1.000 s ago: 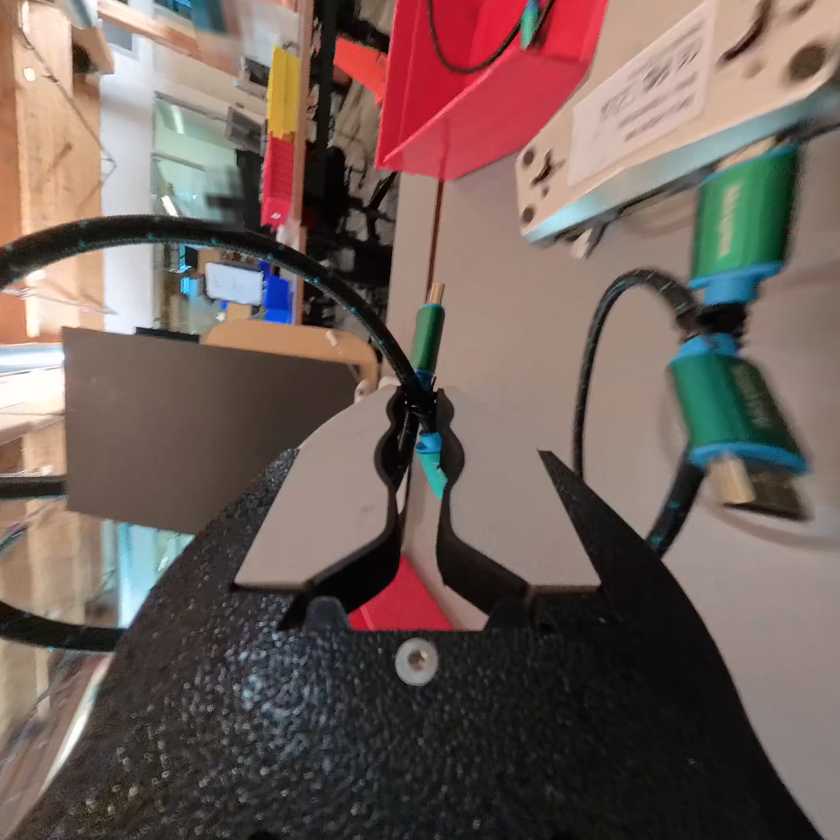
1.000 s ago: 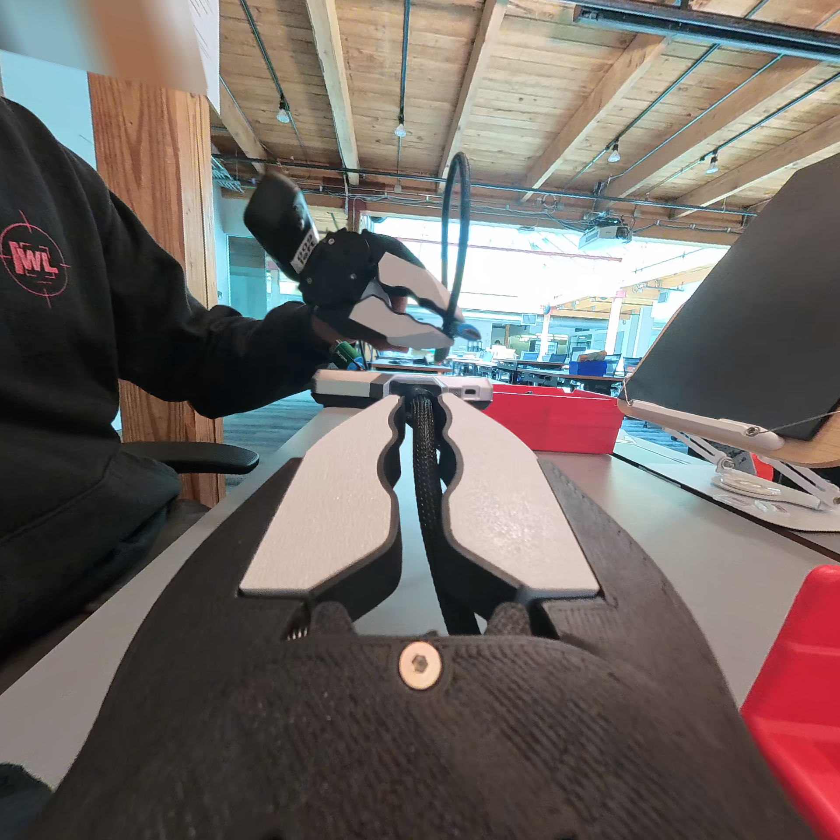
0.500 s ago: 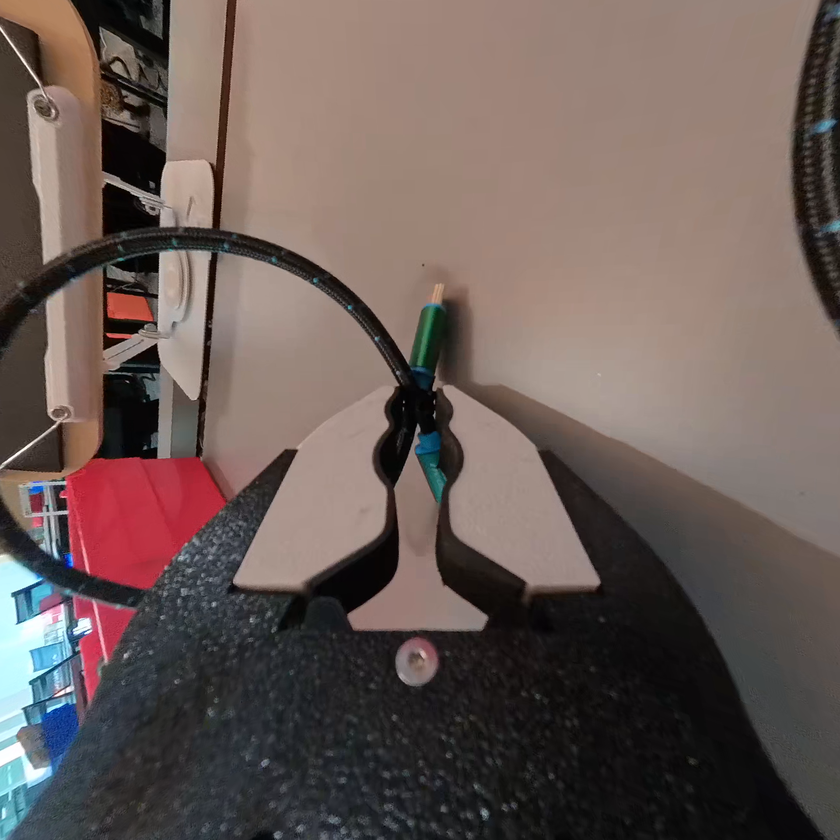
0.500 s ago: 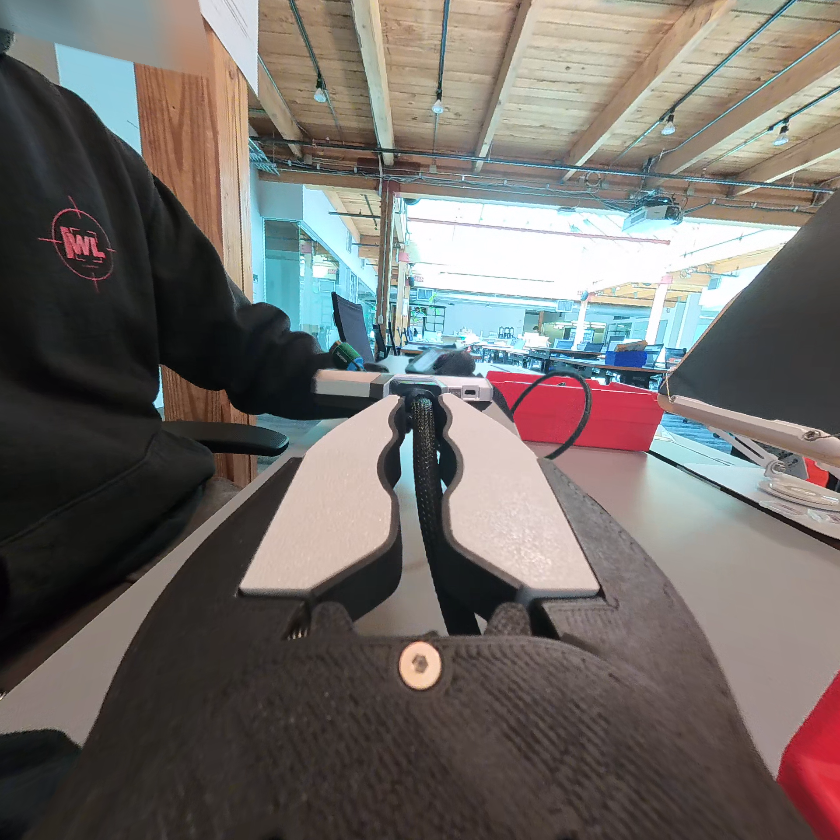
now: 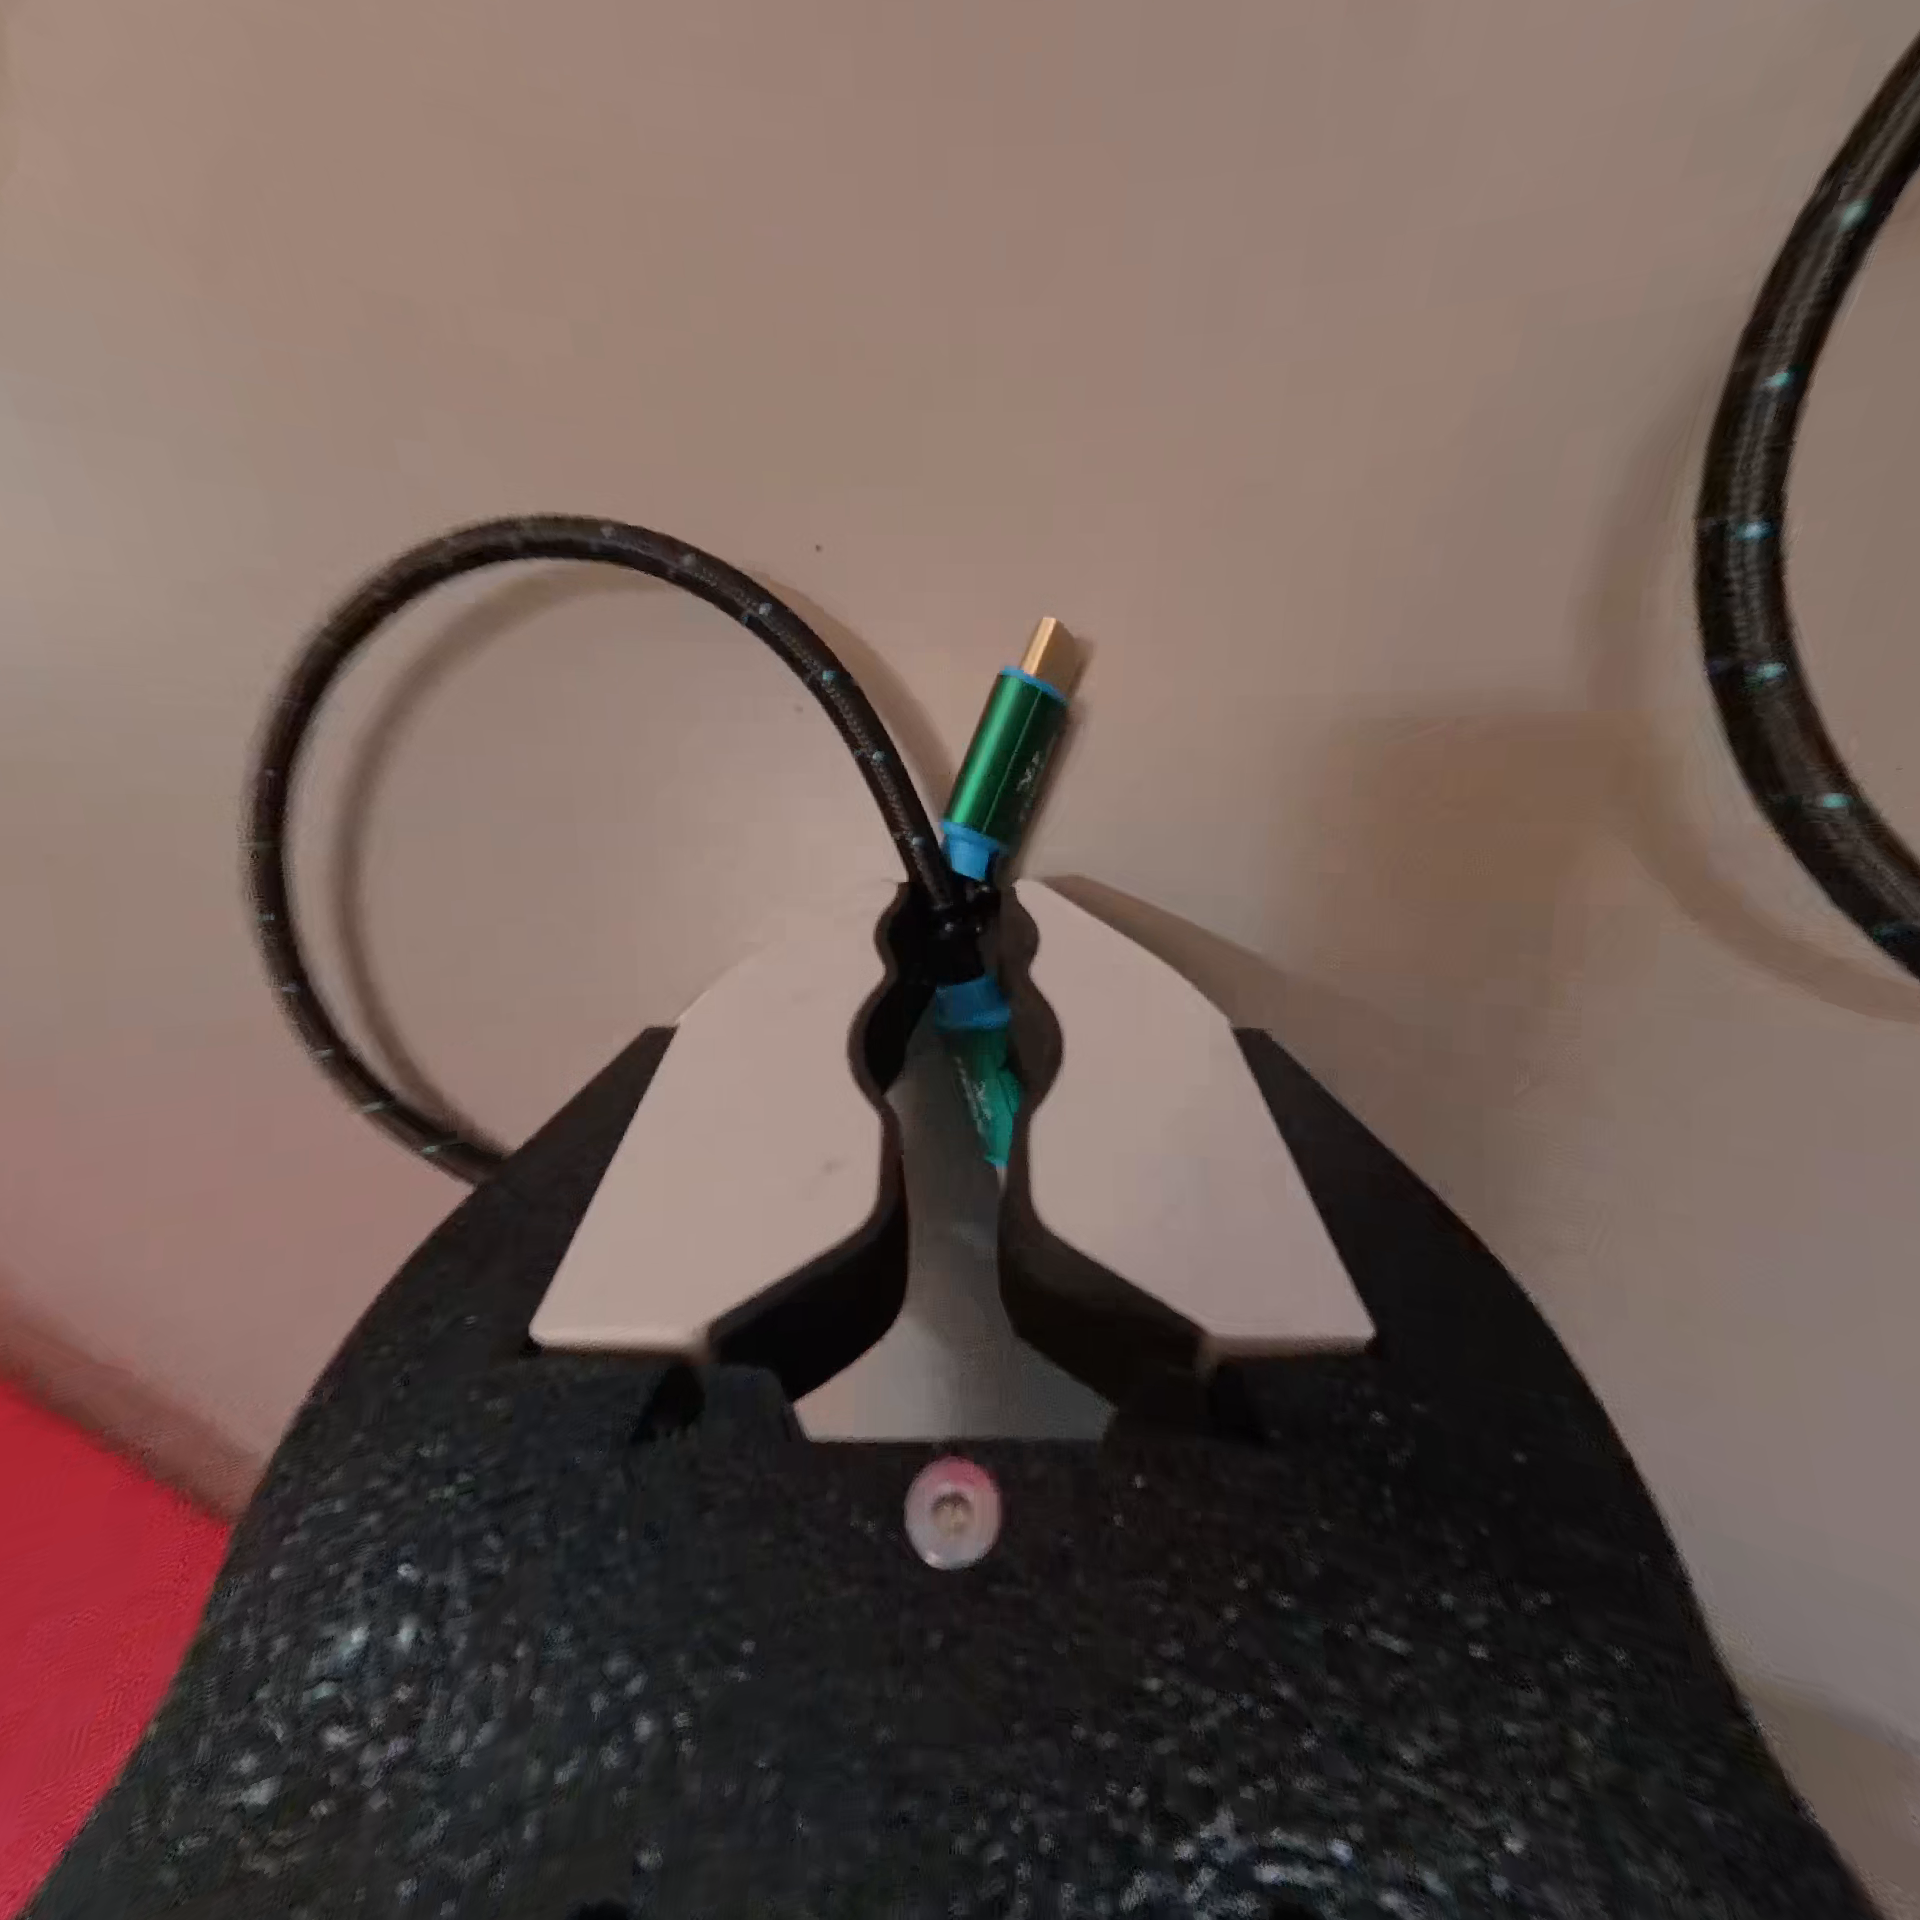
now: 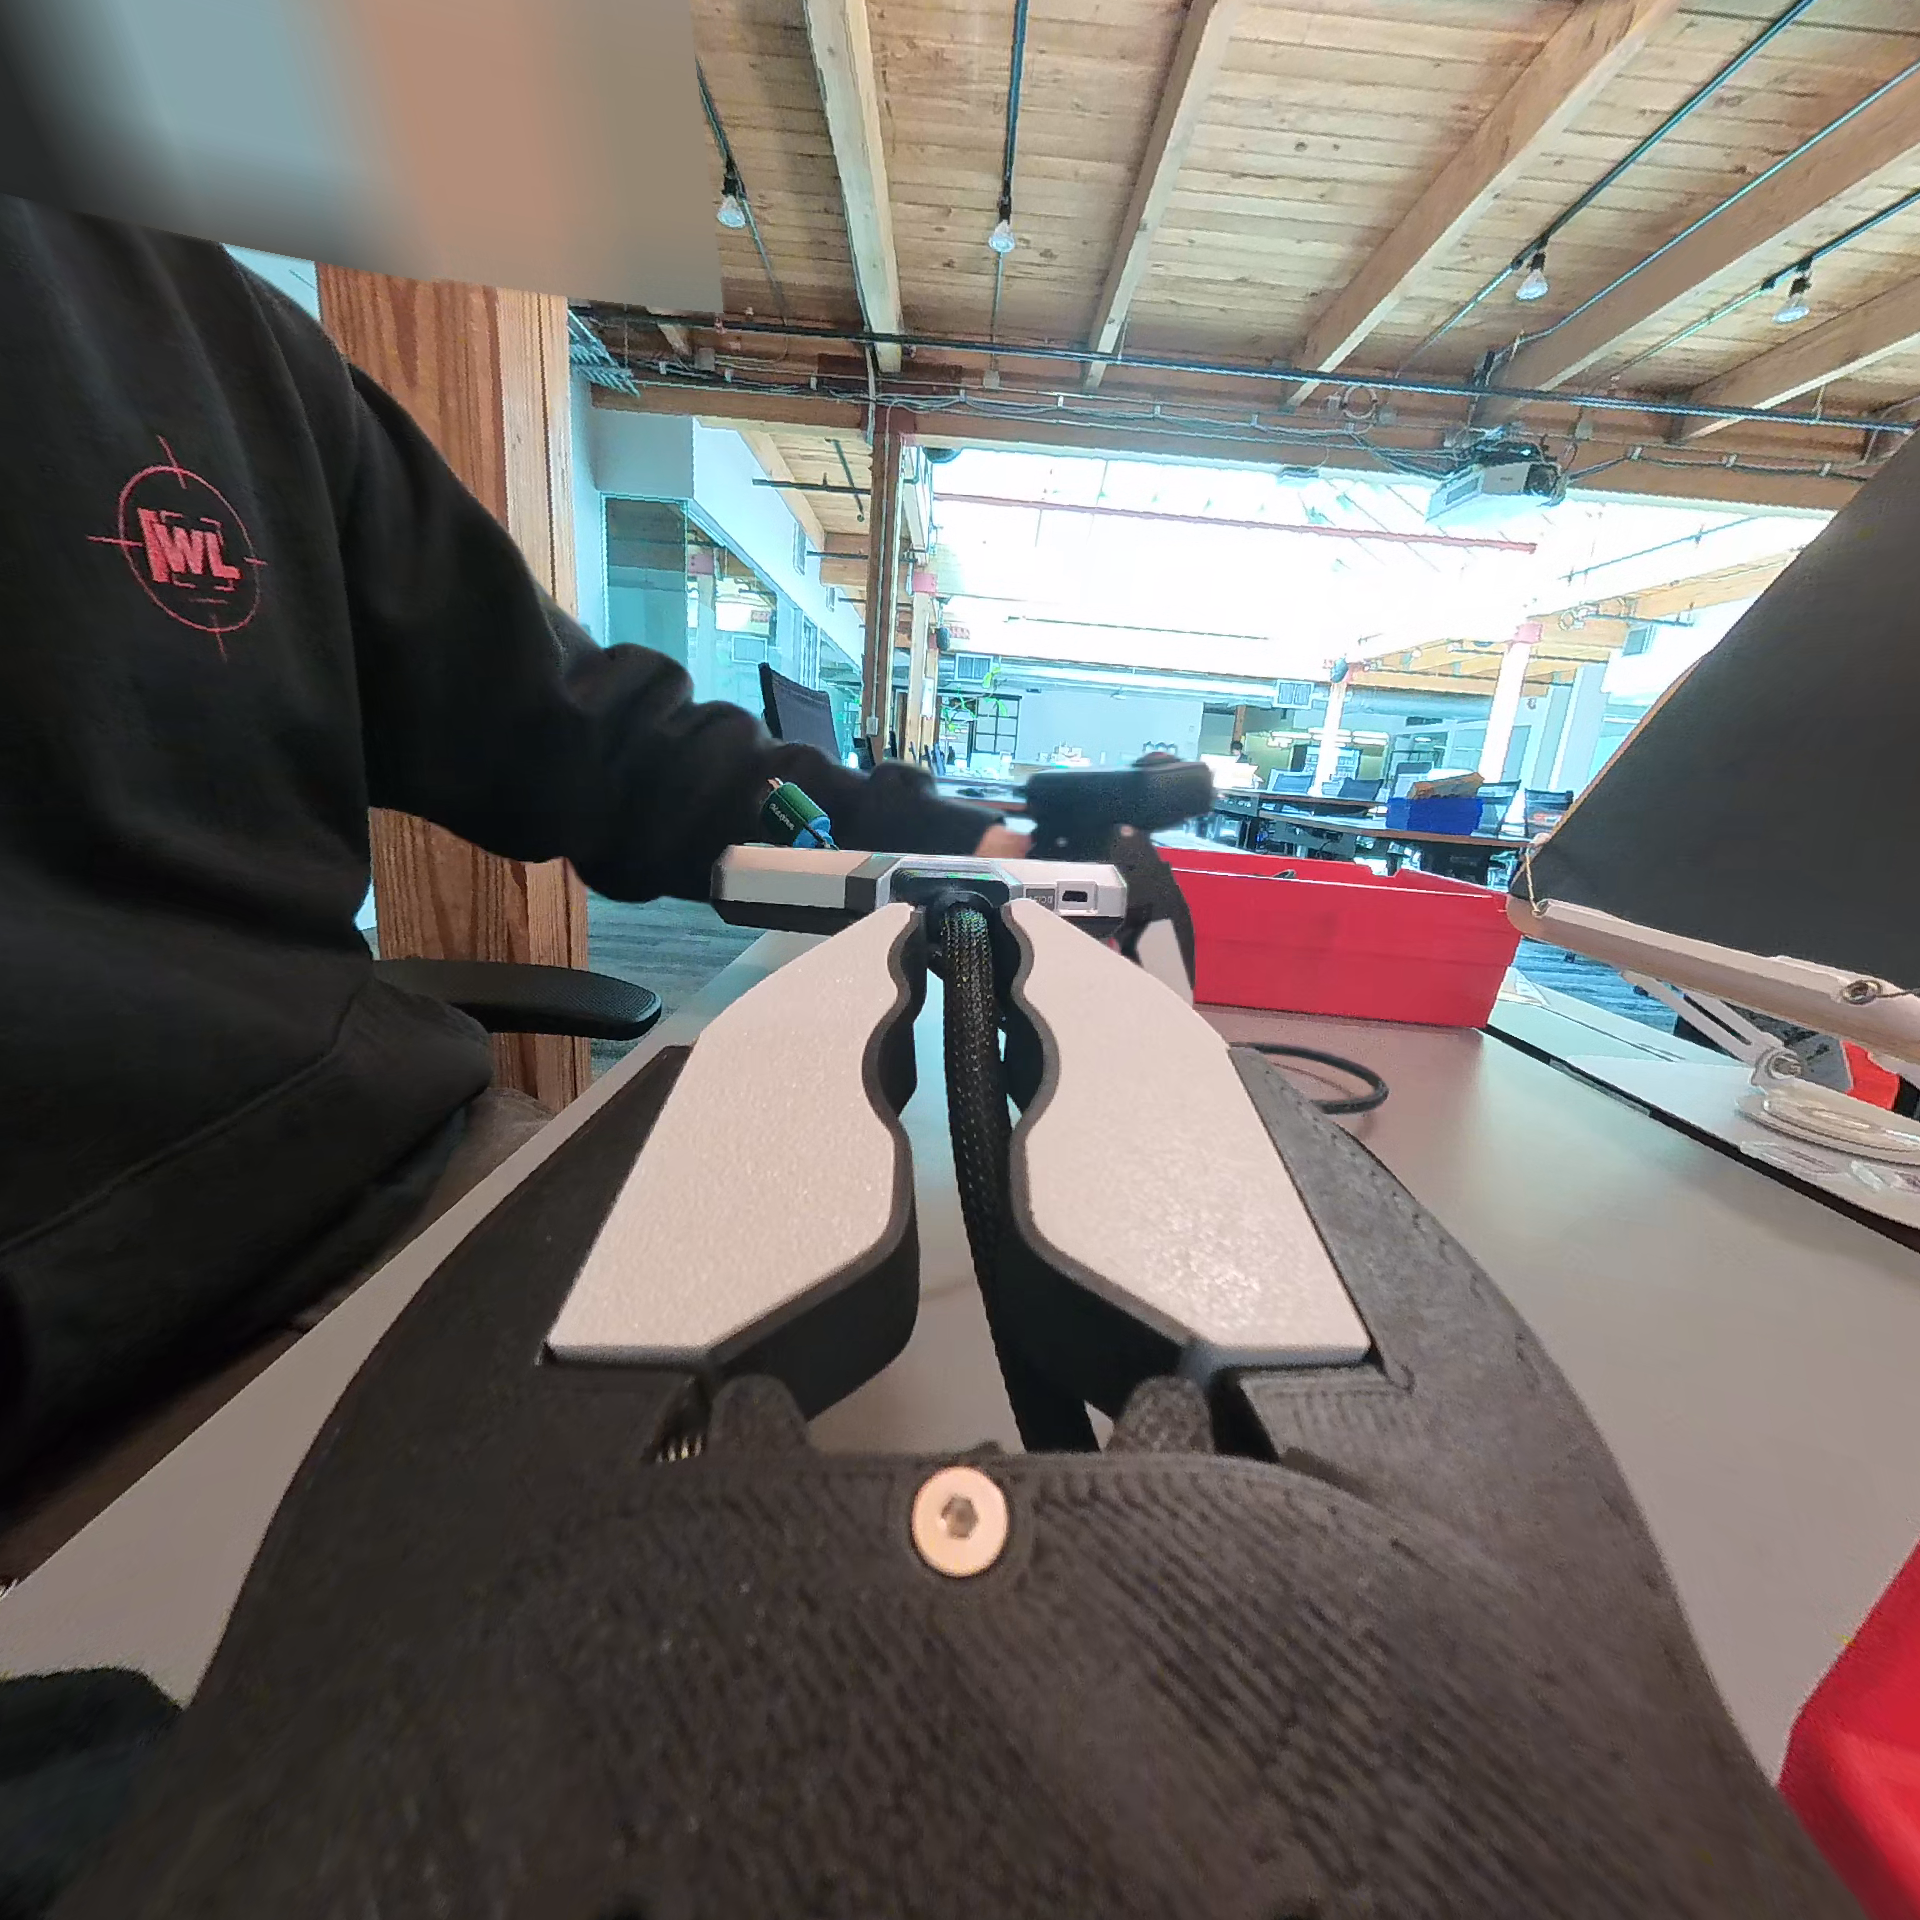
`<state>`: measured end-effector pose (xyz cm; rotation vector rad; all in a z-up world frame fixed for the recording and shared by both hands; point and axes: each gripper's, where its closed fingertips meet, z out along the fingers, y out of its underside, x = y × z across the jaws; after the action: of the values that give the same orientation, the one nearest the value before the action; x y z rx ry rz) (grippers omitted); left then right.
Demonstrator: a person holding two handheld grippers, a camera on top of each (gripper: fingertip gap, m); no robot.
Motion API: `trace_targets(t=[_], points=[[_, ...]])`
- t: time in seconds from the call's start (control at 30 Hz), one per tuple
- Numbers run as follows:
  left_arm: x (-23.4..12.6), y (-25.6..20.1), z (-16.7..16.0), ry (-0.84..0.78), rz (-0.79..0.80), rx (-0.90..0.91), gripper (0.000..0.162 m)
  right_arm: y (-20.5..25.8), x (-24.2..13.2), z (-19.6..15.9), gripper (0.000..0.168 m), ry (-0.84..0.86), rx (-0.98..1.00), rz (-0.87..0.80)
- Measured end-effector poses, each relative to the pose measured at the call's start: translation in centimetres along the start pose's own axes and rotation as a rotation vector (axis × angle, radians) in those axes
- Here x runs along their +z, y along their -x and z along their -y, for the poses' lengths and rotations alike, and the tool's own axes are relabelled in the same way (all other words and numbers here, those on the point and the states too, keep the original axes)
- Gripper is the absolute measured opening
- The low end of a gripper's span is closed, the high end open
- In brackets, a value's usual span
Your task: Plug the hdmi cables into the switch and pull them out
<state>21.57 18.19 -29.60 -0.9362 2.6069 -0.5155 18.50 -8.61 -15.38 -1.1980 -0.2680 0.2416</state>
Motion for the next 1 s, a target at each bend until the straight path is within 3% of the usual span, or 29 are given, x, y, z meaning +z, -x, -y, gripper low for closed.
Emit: trace_targets(t=[0.07,0.17,0.43,0.6,0.83,1.0], points=[[-0.2,-0.9,-0.4,0.049,-0.205,-0.01,0.024,0.0,0.0,0.0,0.012,0.0,-0.001,0.001],[-1.0,-1.3,-0.5,0.066,-0.432,0.037,0.021,0.1,0.0,0.0,0.012,0.001,-0.002,0.003],[-2.6,-0.4,-0.2,0.212,-0.865,-0.13,0.03,0.1,0.1,0.0,0.012,0.004,0.005,0.013],[-1.9,-0.9,-0.9,0.357,-0.931,-0.109,0.027,0.1,0.1,0.0,0.012,0.003,0.013,0.021],[-1.8,-2.0,-1.2,0.402,-0.995,-0.036,0.013,-0.1,0.0,0.0,0.012,-0.003,0.016,0.018],[-1.3,-2.0,-0.8,0.315,-0.821,0.109,0.013,-0.3,0.0,0.0,0.012,-0.003,0.01,0.005]])
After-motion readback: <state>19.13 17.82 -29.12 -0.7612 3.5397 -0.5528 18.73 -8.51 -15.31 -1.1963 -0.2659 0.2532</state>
